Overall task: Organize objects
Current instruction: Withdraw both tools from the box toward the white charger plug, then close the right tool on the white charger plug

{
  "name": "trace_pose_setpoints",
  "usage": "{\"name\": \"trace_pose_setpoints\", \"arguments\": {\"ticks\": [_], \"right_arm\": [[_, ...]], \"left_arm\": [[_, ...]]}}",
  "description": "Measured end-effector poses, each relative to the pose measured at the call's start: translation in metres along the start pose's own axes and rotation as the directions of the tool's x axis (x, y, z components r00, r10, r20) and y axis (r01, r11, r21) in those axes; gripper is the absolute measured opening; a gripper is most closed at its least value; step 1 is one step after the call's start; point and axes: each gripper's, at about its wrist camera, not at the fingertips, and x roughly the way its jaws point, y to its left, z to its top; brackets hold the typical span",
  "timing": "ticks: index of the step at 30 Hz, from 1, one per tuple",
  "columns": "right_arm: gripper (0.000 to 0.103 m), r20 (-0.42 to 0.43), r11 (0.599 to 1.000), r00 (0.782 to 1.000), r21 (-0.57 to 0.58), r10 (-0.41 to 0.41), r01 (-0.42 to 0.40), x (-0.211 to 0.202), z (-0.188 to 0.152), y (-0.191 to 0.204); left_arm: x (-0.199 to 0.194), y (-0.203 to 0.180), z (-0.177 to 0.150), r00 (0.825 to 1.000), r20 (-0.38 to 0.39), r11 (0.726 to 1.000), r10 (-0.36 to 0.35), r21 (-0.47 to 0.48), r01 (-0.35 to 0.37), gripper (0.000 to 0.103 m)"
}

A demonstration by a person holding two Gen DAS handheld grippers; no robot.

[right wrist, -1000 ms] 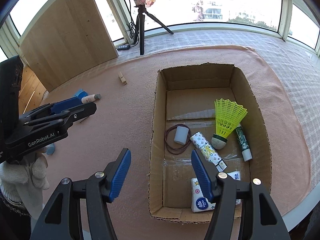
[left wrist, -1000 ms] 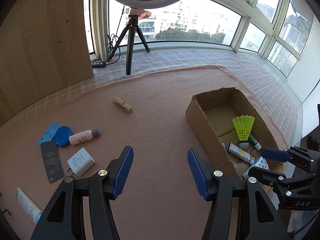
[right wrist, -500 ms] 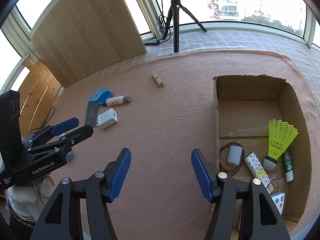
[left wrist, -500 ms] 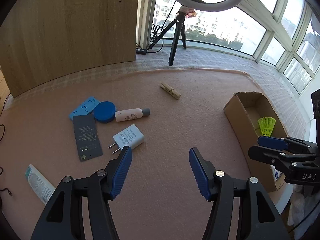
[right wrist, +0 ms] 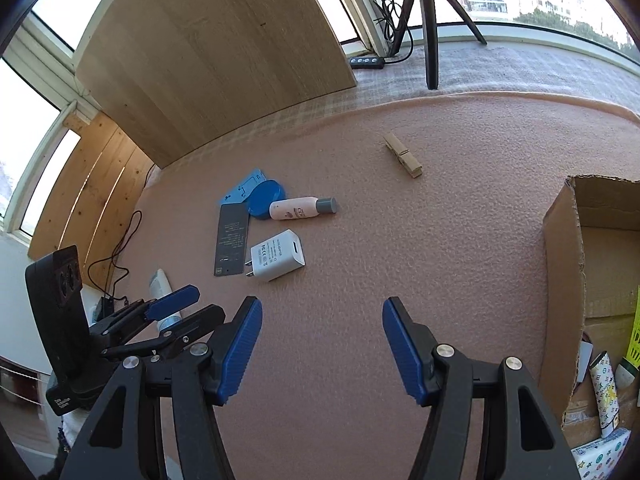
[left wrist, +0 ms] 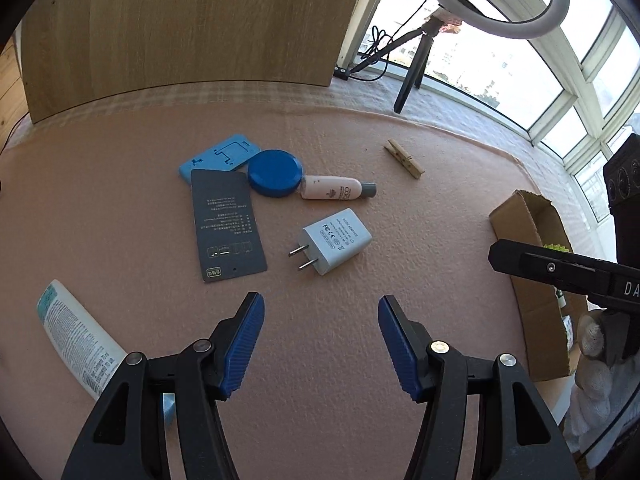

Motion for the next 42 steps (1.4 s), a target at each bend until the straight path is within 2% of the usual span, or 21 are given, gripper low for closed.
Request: {"name": "trace_pose_setpoints", "arguments": {"ticks": [14,29,35,42], "right_arm": [[0.059,-0.109,0.986,0.984,0.111,0.14,-0.128,0.064,0.032,0.007],[0.053,-0.149,0.986,0.979,0.119,0.138,-0.121,0.1,0.043,0.013],[0.04,-0.177,0.986,0.975,0.121,0.137,-0.117,0.111,0.042,0.014],[0.033,-0.179,0.985,0.975,0.13,0.135,-0.112,0.114,0.039,0.009]], "left_arm": [[0.034,0.005,0.013,0.996,-0.03,0.996,-0.078,-0.04,0.077,0.062],[0.054,-0.001,0.024,0.995,-0.048,0.996,-0.084,-0.022,0.083,0.062],[0.06,-0.003,0.027,0.995,-0.054,0.997,-0.081,-0.001,0.081,0.062],[0.062,-0.004,0.029,0.997,-0.043,0.998,-0.064,0.019,0.065,0.061]]}}
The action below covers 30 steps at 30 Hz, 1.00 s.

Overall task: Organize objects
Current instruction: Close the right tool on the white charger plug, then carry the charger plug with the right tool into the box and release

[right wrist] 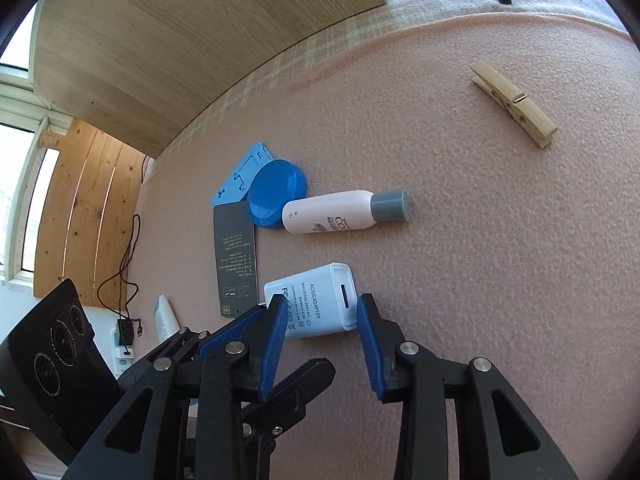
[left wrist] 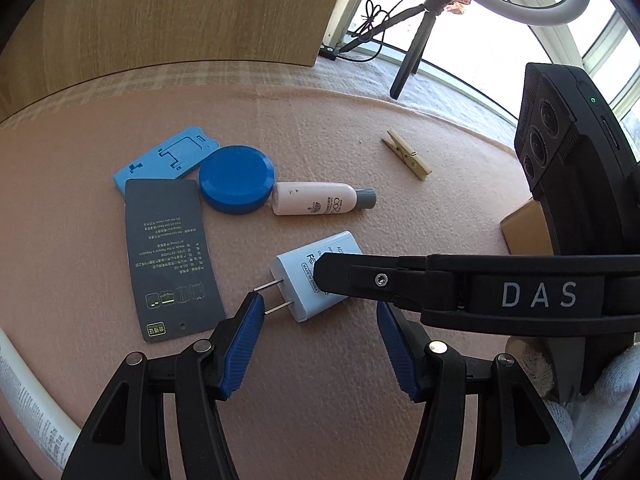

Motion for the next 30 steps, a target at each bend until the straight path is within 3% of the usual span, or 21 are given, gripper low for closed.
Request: {"name": "trace_pose_setpoints", "arguments": {"ticks": [16,30], "right_arm": [[0.031,0.044,1.0,0.999,0.002,0.002,-0.002,-0.024,-0.018,-0.01],[0.03,0.157,1.0,0.987,0.009,-0.019,0.018,-0.093,-0.036,-0.031]], "left_arm": [[-0.011,-0.026,-0.005,1.0,0.018,0.997,-0.025,0.078,0.024,0.058],[-0.026,-0.1,0.008,0.995,0.061,0.979,-0.081,0.191,0.068,0.058]]}}
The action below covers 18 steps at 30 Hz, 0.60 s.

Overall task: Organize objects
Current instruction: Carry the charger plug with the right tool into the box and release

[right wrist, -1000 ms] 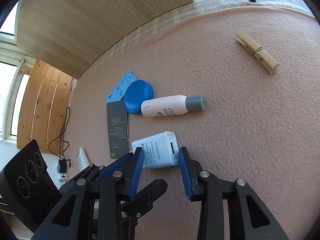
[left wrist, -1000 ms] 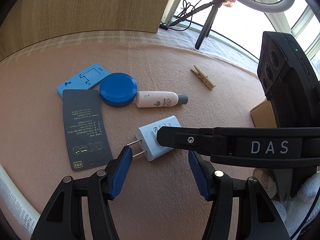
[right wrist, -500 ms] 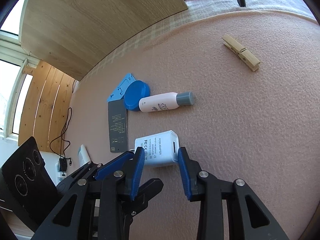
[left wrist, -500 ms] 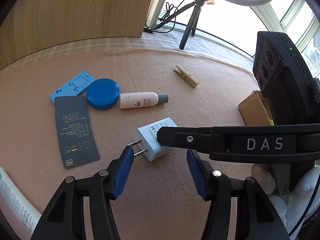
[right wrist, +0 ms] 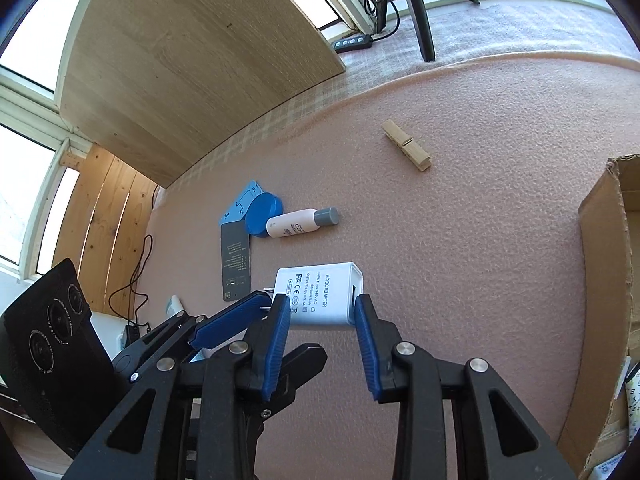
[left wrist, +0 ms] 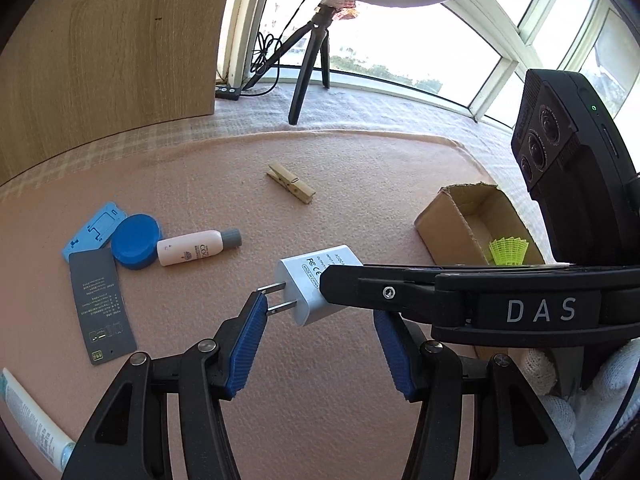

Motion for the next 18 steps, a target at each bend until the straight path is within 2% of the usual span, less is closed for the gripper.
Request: {"name": "trace_pose_setpoints", "arguments": {"ticks": [8,18], "right_arm": [[0.03,0.084,0.999,0.996,0.03,-0.032,0.03,-0.054,0.002,-0.033],[0.03,0.16,0.993,0.983,0.082,-0.095,0.083,-0.113,0.003,-0.083]], "left_arm": [[0.01,-0.062,0.019,0.998,0.018,0.995,-0.058,0.08,0.057,0.058],[0.039,-0.135,0.037,0.991,0.004,0.979,-0.133,0.156,0.13,0.058]]}}
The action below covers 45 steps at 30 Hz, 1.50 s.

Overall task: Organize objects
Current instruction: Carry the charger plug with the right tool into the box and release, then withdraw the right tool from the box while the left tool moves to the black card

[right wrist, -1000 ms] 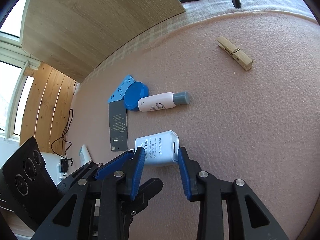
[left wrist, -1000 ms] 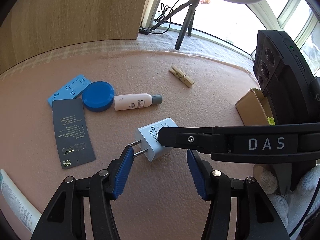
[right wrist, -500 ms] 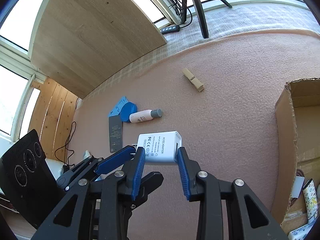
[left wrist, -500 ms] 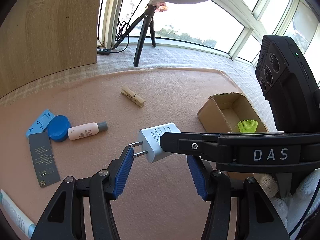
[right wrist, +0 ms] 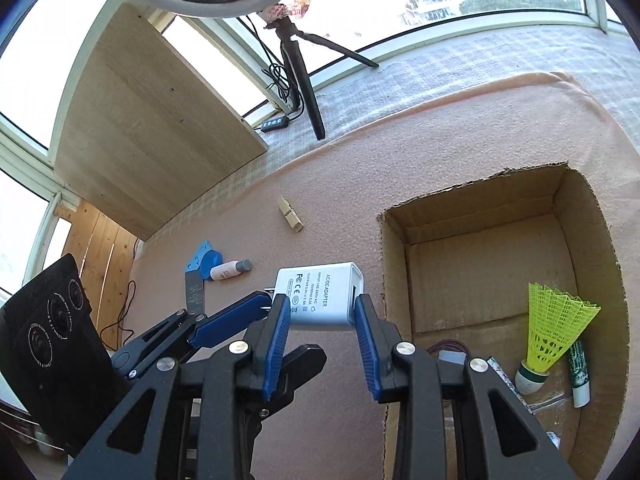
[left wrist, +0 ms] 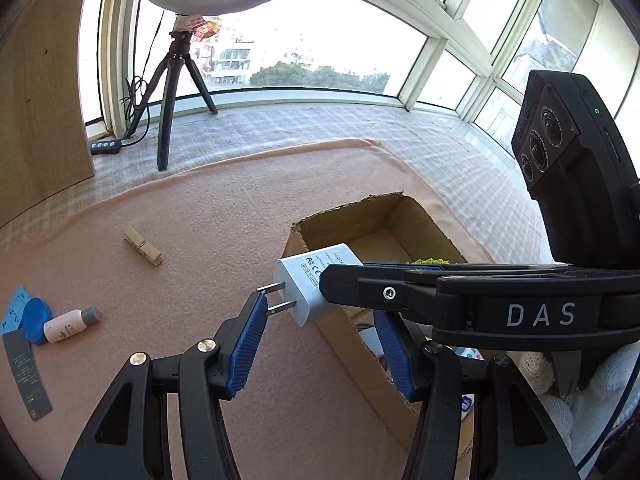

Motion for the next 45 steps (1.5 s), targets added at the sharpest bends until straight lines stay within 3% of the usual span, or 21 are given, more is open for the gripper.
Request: {"name": "trace_pose_setpoints", "arguments": {"ticks": [10,20,23,24,25,45], "right_arm": [[0.03,0.02,0.998,0.999,0.04,-0.045,0.044,-0.024,0.008,-0.046],[0.031,0.022,0.998,0.998,0.036,-0.06,0.059,-0.03,0.011,-0.059],[0.043,0.009,0.996,0.997,0.033,-0.08,0.079,-0.028,0.011,-0.058],[0.053,0.01,0.995,0.996,0.031,-0.092,0.092,-0.027,0.011,-0.058],[0.055,0.017,0.994,0.994,0.03,-0.104,0.103,-0.027,0.01,-0.057],[0.055,0.045,0.993,0.993,0.053,-0.106,0.104,-0.028,0.007,-0.052]], "left_arm": [[0.034,-0.043,0.013,0.999,-0.026,0.998,-0.039,0.038,0.04,0.058],[0.045,-0.05,0.019,0.998,-0.043,0.998,-0.048,0.039,0.049,0.06],[0.049,-0.049,0.02,0.997,-0.073,0.999,-0.032,0.026,0.034,0.07],[0.05,-0.047,0.021,0.997,-0.073,0.999,-0.032,0.023,0.033,0.071],[0.049,-0.046,0.021,0.997,-0.069,0.999,-0.03,0.021,0.032,0.071],[0.023,-0.028,0.003,0.998,-0.062,1.0,0.01,0.002,-0.01,0.071]]}}
